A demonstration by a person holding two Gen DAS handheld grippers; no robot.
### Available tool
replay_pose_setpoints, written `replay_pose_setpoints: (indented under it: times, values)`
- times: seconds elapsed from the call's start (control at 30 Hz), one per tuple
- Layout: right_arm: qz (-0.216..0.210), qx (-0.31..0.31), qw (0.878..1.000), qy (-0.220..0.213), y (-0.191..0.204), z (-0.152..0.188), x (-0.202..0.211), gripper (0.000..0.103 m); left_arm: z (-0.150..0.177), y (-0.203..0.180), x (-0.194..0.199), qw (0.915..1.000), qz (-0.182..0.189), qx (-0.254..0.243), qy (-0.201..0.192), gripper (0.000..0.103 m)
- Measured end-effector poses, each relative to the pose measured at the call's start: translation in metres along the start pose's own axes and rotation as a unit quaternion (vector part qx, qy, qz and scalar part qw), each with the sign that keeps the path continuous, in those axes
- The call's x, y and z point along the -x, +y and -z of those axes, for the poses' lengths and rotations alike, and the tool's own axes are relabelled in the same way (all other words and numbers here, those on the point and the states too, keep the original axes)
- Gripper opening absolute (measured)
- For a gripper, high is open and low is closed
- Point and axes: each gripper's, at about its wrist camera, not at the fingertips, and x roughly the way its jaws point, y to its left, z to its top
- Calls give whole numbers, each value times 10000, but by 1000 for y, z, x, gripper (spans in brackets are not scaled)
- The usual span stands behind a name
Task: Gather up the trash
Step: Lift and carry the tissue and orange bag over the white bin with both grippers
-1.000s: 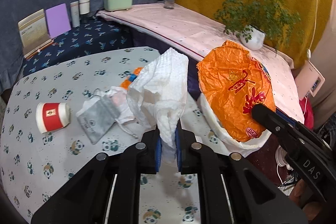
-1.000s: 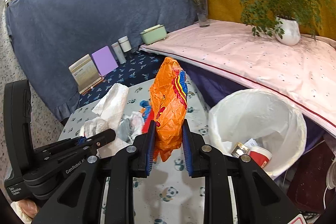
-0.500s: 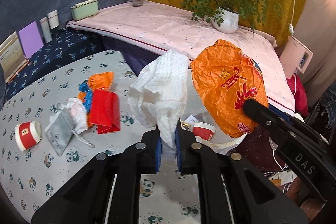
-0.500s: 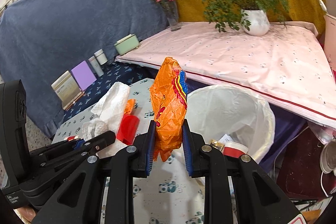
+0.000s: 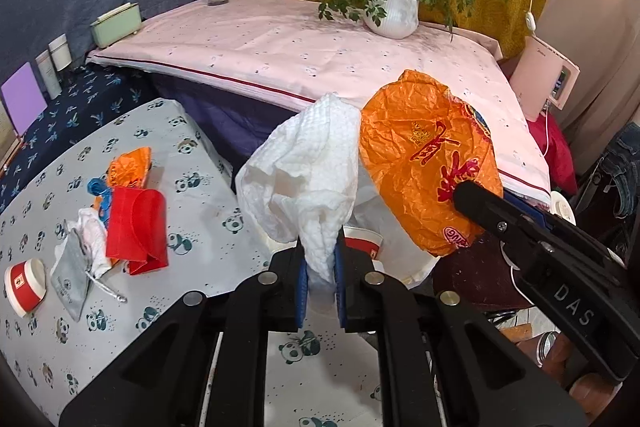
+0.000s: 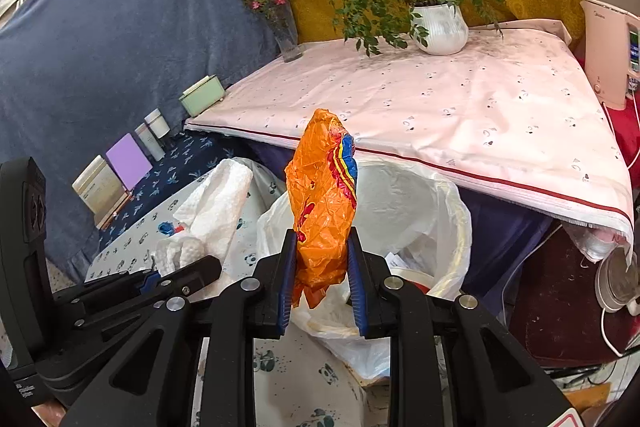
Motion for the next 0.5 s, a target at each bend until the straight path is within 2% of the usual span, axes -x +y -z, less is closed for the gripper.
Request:
replay_pose_setpoints:
  times: [0.5]
  values:
    - [173,-108,9997,121,-18,-6,-19,23,-10,-10,-28,9997,135,-128,140,12]
